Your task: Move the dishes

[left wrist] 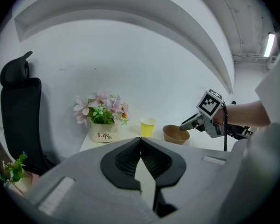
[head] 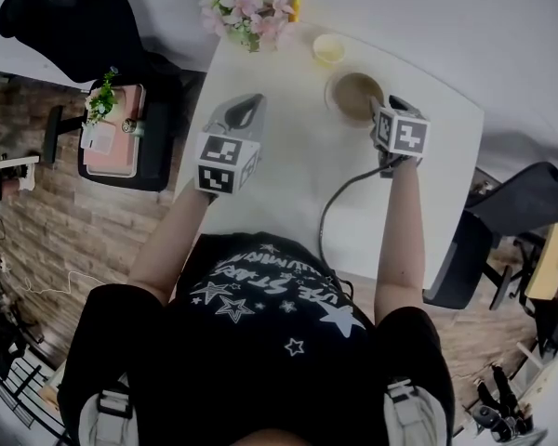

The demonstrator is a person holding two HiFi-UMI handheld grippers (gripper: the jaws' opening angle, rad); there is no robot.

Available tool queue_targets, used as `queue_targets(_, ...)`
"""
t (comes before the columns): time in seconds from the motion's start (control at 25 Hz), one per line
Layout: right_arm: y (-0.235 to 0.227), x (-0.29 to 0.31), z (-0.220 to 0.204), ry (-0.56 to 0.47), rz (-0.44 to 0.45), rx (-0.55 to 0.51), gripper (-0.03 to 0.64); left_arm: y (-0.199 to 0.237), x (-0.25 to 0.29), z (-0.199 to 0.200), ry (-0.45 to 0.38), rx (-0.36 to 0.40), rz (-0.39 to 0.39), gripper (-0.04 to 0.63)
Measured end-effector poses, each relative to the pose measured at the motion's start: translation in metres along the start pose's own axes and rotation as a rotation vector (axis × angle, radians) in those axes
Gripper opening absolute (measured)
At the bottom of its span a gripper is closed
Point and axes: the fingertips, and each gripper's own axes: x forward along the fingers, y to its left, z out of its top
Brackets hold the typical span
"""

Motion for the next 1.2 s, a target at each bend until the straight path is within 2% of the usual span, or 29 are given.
queue_targets(0.24,-0.003,0.016,-0.004,0.042,0.017,0.007,0.139,-0.002,0.009,-0.004,0.021,0.000,-0.005,0.011)
queue_targets(0.44,-0.006,0.025,-0.007,0.080,0.006,0.016,0.047,-0.003,0.013,-0.009,0.037,-0.003,-0.004,0.011)
queue_targets(0.68,-0.004,0.026,-0.004,0.070,0.037,0.059,0.034,-0.004,0.016,-0.011,0.044,-0.004,-0.005,0.011)
queue_targets(0.88,-0.005,0.016,0.008,0.021,0.068,0.115,0.020,-0.007,0.018,-0.007,0.035,0.003,-0.010,0.011)
queue_targets(1.0,-0.013,0.011,0.015,0.000,0.051,0.108,0.020,-0.009,0.020,-0.004,0.031,0.008,-0.015,0.011)
queue_targets(1.2,-0.037,0.007,0.028,-0.048,0.024,0.159,0.020,-0.010,0.030,0.003,0.023,0.020,-0.021,0.011)
